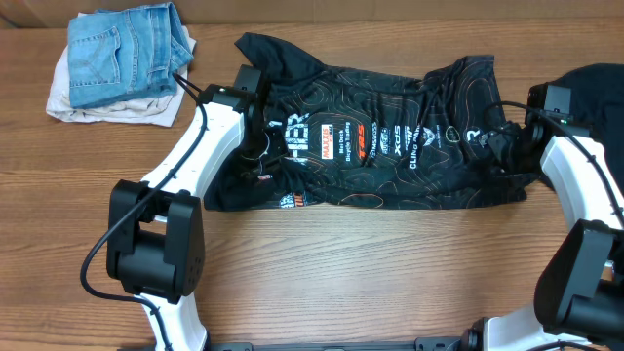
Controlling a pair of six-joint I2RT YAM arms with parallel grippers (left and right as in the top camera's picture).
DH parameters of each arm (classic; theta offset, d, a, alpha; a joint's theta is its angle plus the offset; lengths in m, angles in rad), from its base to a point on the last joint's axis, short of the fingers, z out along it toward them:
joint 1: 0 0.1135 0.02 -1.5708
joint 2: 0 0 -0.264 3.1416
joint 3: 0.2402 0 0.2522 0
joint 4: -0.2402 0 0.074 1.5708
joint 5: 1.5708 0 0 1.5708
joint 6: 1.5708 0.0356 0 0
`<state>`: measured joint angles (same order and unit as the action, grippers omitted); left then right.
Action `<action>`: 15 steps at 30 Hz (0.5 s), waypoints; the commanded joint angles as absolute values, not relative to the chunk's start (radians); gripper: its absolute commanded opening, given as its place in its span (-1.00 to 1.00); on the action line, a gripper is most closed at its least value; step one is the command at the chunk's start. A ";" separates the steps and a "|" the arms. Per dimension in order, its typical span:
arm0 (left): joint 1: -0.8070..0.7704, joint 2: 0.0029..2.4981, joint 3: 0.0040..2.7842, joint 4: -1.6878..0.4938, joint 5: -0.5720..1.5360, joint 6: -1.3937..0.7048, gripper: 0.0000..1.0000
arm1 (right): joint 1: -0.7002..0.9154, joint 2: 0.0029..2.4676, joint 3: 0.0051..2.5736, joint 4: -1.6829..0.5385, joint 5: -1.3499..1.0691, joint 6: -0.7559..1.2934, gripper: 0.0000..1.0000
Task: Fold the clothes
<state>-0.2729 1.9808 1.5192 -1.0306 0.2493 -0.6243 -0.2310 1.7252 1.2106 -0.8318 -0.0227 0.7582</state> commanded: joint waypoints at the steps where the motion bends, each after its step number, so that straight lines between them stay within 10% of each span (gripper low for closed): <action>1: -0.268 1.976 1.542 -0.976 0.204 -0.607 -0.87 | -0.230 1.718 1.184 -0.820 -0.028 0.752 0.51; 15: -0.268 1.977 1.540 -0.725 -0.168 -0.606 -0.75 | -0.230 1.718 1.184 -0.777 -0.029 0.751 0.51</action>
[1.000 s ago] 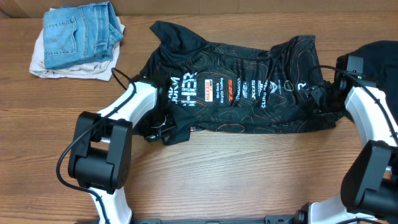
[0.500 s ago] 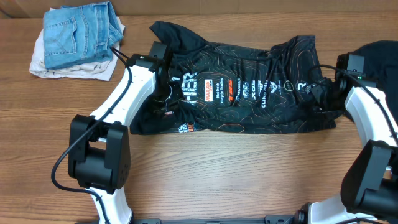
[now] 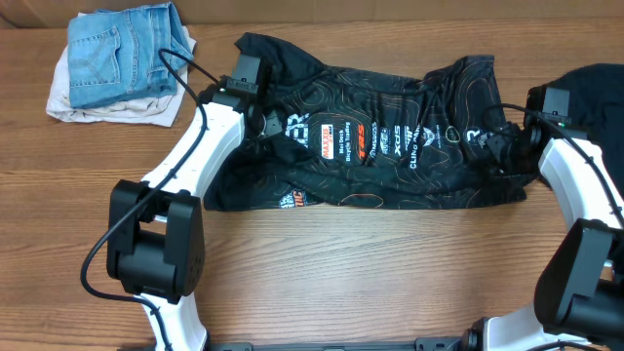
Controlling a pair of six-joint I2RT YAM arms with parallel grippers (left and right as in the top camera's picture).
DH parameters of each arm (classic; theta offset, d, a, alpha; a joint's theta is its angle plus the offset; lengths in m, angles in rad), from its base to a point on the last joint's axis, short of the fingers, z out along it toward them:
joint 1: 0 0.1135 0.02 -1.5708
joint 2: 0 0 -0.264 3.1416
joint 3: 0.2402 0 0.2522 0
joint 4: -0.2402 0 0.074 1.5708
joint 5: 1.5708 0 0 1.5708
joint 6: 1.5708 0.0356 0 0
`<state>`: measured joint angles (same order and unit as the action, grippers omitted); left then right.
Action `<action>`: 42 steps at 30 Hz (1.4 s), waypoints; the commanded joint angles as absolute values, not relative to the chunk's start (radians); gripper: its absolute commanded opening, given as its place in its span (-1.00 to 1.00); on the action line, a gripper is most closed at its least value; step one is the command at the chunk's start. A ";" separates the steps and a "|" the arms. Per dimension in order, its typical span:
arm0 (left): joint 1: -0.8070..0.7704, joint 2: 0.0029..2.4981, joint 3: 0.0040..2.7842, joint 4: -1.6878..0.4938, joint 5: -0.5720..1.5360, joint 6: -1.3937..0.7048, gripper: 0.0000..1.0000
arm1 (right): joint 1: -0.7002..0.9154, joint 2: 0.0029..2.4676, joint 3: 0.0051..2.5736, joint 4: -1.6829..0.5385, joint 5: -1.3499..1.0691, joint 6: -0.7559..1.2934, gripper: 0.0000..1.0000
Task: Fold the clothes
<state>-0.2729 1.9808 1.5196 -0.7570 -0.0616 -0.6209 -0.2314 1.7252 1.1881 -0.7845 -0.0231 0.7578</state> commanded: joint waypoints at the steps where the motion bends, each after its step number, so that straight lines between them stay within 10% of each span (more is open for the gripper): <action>1: -0.268 1.977 1.540 -0.679 -0.181 -0.606 -0.74 | -0.230 1.718 1.184 -0.774 -0.029 0.751 0.51; 17: -0.255 1.976 1.541 -0.698 -0.133 -0.564 0.89 | -0.228 1.719 1.178 -0.867 -0.119 0.843 0.49; 42: -0.255 1.976 1.541 -0.757 -0.138 -0.560 1.00 | -0.143 1.798 1.033 -0.654 -0.159 0.948 0.26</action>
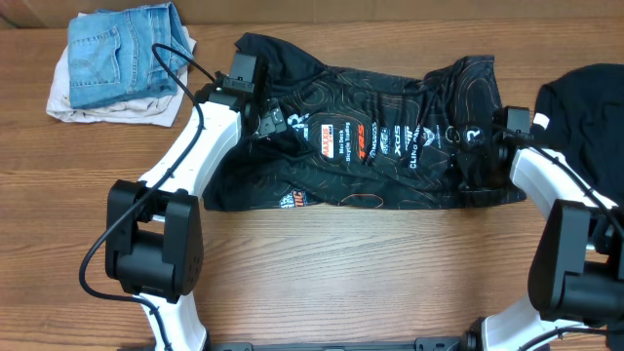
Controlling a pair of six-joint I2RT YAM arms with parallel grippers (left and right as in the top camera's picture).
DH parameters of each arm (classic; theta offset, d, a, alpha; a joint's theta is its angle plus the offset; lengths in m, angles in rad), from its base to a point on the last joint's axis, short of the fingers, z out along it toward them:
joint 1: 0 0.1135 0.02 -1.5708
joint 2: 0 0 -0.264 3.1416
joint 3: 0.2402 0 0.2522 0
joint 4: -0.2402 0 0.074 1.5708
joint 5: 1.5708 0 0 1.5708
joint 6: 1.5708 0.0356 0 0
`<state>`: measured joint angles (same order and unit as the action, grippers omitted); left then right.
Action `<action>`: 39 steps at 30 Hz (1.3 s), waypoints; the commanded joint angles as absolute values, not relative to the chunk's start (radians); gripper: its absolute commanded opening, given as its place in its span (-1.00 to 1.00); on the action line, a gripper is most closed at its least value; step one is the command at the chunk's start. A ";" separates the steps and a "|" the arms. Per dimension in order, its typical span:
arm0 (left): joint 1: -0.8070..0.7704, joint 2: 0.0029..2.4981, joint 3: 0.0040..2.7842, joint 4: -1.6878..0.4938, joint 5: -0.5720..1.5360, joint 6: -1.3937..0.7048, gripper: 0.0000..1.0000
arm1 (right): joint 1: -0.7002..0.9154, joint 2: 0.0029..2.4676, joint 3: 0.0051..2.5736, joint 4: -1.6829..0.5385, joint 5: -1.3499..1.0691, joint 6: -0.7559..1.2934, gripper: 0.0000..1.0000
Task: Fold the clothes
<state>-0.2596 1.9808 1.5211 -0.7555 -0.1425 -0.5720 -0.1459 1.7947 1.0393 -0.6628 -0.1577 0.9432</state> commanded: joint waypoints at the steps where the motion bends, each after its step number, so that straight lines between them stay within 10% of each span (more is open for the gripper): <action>1: -0.255 1.976 1.541 -0.757 -0.138 -0.560 1.00 | -0.143 1.798 1.033 -0.647 -0.157 0.947 0.18; 17: -0.255 1.976 1.541 -0.756 -0.138 -0.560 1.00 | -0.143 1.798 1.033 -0.477 -0.121 0.948 -0.92; 36: -0.255 1.977 1.541 -0.664 -0.168 -0.561 1.00 | -0.143 1.877 1.033 -0.204 -0.009 0.849 -0.77; 39: -0.255 1.977 1.541 -0.675 -0.167 -0.540 1.00 | -0.159 1.874 1.054 -0.236 -0.002 0.737 -0.47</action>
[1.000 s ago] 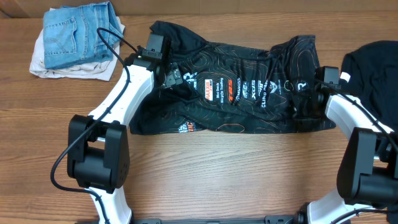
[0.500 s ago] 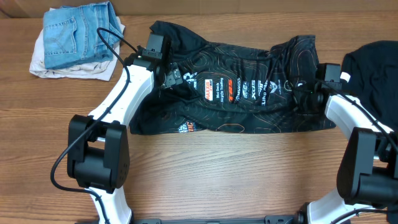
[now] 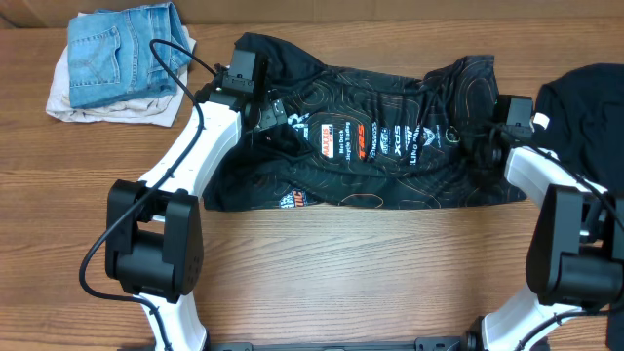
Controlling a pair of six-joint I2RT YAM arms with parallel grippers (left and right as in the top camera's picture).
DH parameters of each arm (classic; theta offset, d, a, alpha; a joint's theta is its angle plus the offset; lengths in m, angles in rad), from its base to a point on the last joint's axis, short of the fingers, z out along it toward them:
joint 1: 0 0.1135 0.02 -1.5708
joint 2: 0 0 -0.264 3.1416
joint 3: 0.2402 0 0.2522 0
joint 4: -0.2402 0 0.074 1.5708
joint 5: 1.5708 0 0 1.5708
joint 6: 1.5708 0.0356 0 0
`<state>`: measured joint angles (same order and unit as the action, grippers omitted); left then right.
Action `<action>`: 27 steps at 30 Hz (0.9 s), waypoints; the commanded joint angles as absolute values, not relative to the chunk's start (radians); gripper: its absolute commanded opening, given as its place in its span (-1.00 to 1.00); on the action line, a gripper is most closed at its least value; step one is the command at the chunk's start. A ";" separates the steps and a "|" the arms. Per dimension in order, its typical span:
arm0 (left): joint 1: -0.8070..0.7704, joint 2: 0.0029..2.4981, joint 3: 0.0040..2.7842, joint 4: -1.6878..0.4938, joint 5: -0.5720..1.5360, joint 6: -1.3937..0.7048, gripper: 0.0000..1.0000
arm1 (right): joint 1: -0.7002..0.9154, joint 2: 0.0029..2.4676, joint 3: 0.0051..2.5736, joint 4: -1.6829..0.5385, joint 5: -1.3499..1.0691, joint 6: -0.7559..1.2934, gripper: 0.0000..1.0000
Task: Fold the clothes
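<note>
A black jersey [image 3: 380, 171] with orange contour lines and sponsor logos lies spread across the middle of the table in the overhead view. My left gripper [image 3: 277, 123] is down on its left part, beside the logo patch, with dark cloth bunched at the fingers; it looks shut on the fabric. My right gripper [image 3: 480, 146] rests on the jersey's right part, near the sleeve. Its dark fingers merge with the dark cloth, so their state does not show.
A folded stack of blue jeans [image 3: 122, 54] on a white cloth sits at the far left corner. Another black garment [image 3: 585, 102] lies at the right edge, behind my right arm. Bare wooden table [image 3: 370, 263] runs along the front.
My right gripper has moved a little toward the far side and to the right on the jersey's right part. My left gripper has shifted slightly to the right. The jersey's outline is much the same.
My left gripper was first low on the jersey's left side, with a large white logo showing beside it. It then stood farther back and the left hem had shifted. Cloth now covers that logo. My right gripper moved from the jersey's right edge inward, baring the black garment behind.
</note>
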<state>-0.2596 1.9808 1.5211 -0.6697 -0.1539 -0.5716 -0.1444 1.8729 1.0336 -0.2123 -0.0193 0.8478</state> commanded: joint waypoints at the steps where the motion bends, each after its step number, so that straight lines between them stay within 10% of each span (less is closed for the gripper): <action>1: -0.255 1.975 1.542 -0.681 -0.167 -0.506 1.00 | -0.176 1.868 1.091 -0.298 -0.002 0.725 -0.39; 7: -0.255 1.944 1.646 -0.821 -0.167 -0.470 0.91 | -0.288 1.828 1.426 -0.712 -0.075 0.625 0.68; 10: -0.270 1.937 1.728 -0.916 -0.084 -0.466 0.72 | -0.302 1.828 1.549 -0.904 -0.137 0.571 0.75; 15: -0.351 1.982 1.729 -1.043 0.128 -0.521 0.10 | -0.255 1.831 1.501 -1.058 -0.250 0.571 0.29; 27: -0.413 2.220 1.729 -1.095 0.246 -0.573 -0.11 | 0.016 1.843 1.345 -1.033 -0.335 0.717 -0.10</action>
<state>-0.4149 2.1910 1.7157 -1.0927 0.2012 -0.5526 0.0067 1.8446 1.3552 -1.0256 -0.2962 0.6678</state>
